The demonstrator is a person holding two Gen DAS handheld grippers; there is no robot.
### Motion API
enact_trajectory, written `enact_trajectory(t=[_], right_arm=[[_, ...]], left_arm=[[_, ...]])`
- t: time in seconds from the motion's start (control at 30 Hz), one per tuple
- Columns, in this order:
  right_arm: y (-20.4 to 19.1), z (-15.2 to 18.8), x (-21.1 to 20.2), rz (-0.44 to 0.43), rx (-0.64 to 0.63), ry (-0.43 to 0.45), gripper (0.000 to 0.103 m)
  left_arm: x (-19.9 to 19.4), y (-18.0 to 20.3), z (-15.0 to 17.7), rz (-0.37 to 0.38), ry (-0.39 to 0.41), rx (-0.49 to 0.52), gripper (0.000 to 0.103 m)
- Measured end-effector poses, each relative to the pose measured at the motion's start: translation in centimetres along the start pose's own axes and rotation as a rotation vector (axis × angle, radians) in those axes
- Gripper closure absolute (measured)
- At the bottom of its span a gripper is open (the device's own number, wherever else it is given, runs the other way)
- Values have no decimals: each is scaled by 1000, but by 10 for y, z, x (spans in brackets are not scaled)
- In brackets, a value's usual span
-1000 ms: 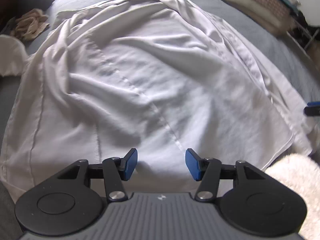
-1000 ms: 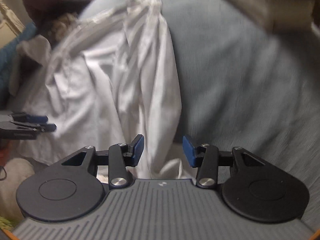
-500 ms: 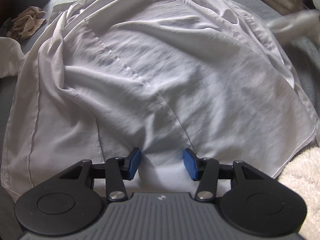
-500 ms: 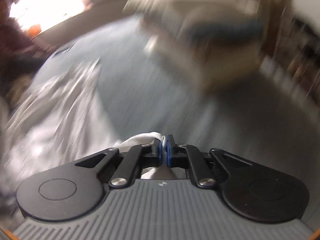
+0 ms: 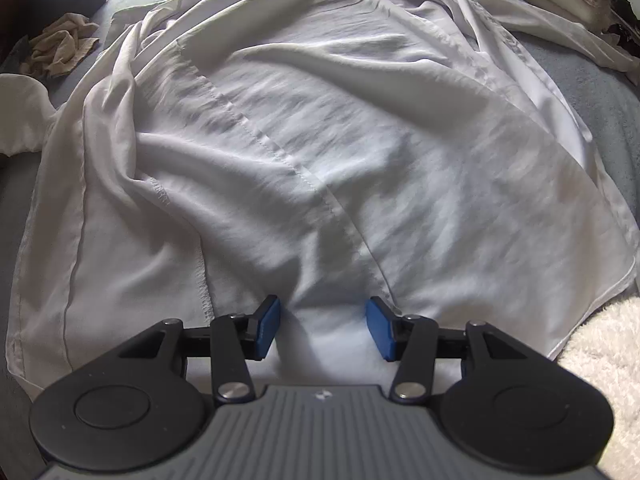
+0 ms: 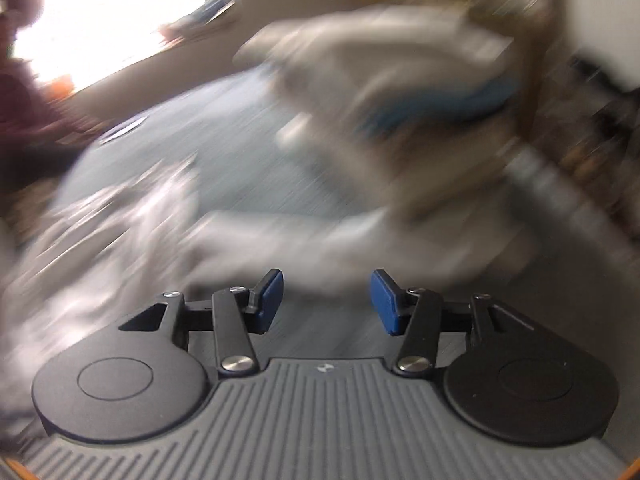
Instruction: Fold clothes
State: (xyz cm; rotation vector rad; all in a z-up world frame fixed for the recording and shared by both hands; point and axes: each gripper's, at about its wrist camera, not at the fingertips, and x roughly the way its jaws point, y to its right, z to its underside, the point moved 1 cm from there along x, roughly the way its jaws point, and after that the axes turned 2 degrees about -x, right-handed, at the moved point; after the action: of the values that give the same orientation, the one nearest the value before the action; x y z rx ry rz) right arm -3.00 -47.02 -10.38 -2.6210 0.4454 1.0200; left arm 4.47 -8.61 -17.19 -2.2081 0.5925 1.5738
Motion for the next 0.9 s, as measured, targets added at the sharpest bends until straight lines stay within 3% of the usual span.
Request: enact_trajectory(t=[0.17,0.3,0.33,0.37,0.4,0.43,0.63,0.9], right_arm=[[-63,63,9,-217,-157,-167,59],[-107,90,19,-306,-292,-256,66],[-116,95,23,-311,-331,-274,72],[-119,98,26,-275,-372,-283,90],[-122,102,29,-239,-412,-292,101],[-125,105,32,-205,-444,-298,103],[-70,53,1,-157,-146,-107,103],[25,1,2,43,84,45,103]], left_arm=[[-9,3,3,-16,17,29,53],[-6,6,8,-26,9,43,53],[-5,5,9,-26,9,40,52],[-5,5,10,-26,9,36,52],[-4,4,11,-26,8,33,52],[-3,4,12,-27,8,31,52],[-4,2,13,-37,9,24,50],[-3,1,14,-46,9,20,50]])
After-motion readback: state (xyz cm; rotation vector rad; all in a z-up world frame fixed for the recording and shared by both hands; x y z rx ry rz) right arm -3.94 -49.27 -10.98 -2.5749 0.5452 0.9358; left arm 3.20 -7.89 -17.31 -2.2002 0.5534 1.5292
